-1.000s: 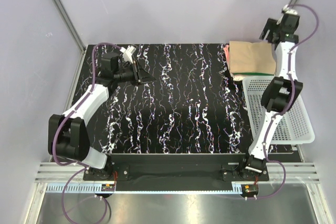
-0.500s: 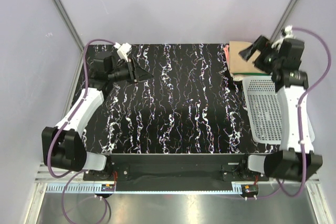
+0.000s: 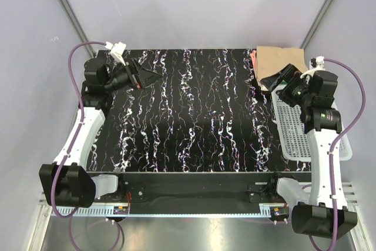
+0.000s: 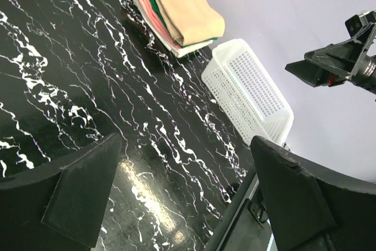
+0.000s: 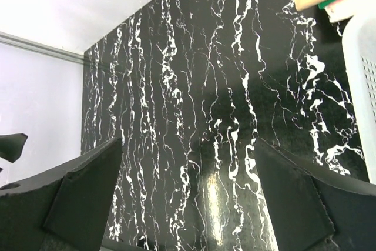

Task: Fold and stack the t-shirts
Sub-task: Reset both grippers

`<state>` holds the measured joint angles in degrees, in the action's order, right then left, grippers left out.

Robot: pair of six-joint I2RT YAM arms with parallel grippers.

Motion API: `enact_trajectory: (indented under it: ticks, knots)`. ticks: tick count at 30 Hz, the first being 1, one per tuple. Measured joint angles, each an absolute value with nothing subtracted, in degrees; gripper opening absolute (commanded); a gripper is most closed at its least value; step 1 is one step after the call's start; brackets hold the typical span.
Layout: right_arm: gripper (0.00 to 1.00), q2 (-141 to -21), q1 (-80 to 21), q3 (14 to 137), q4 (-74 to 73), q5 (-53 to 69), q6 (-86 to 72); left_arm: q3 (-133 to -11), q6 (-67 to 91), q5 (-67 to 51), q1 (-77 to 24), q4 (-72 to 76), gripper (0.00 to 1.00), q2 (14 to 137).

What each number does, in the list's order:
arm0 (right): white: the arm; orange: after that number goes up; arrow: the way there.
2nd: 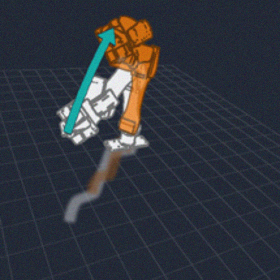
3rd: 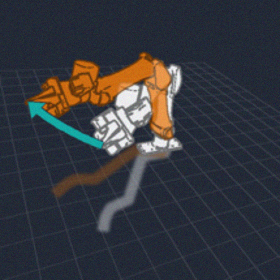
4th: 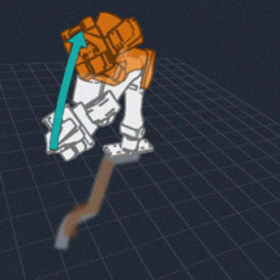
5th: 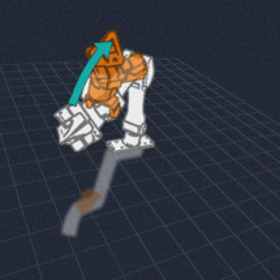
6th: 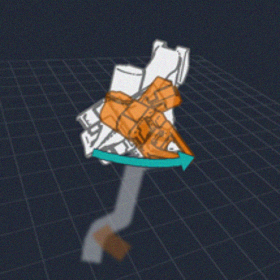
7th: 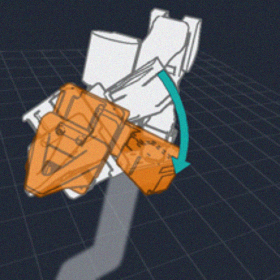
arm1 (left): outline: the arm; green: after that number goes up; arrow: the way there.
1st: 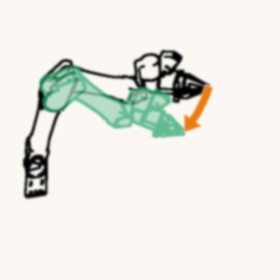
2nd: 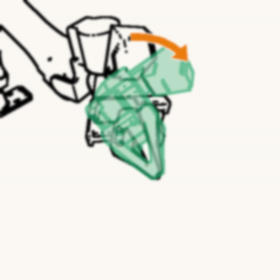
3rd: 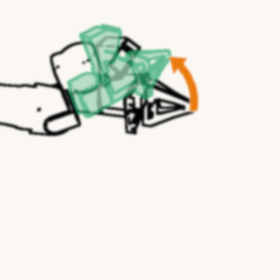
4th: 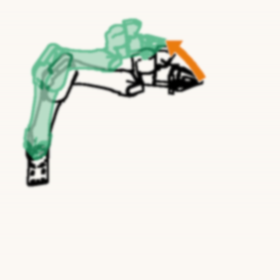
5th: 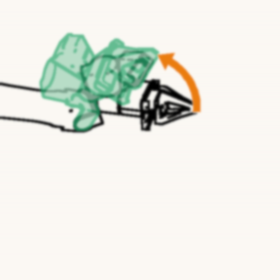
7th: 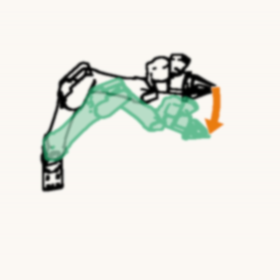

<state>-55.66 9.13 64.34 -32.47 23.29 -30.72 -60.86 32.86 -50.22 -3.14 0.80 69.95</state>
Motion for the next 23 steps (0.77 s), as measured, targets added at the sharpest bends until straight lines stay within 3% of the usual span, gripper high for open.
enact_trajectory:
  ticks: [23]
  knots:
    - [1.0,-56.9,9.13,62.06,-28.16,25.74,-34.02,-59.42,36.75,-52.12,-2.92,5.3,0.99,69.97]
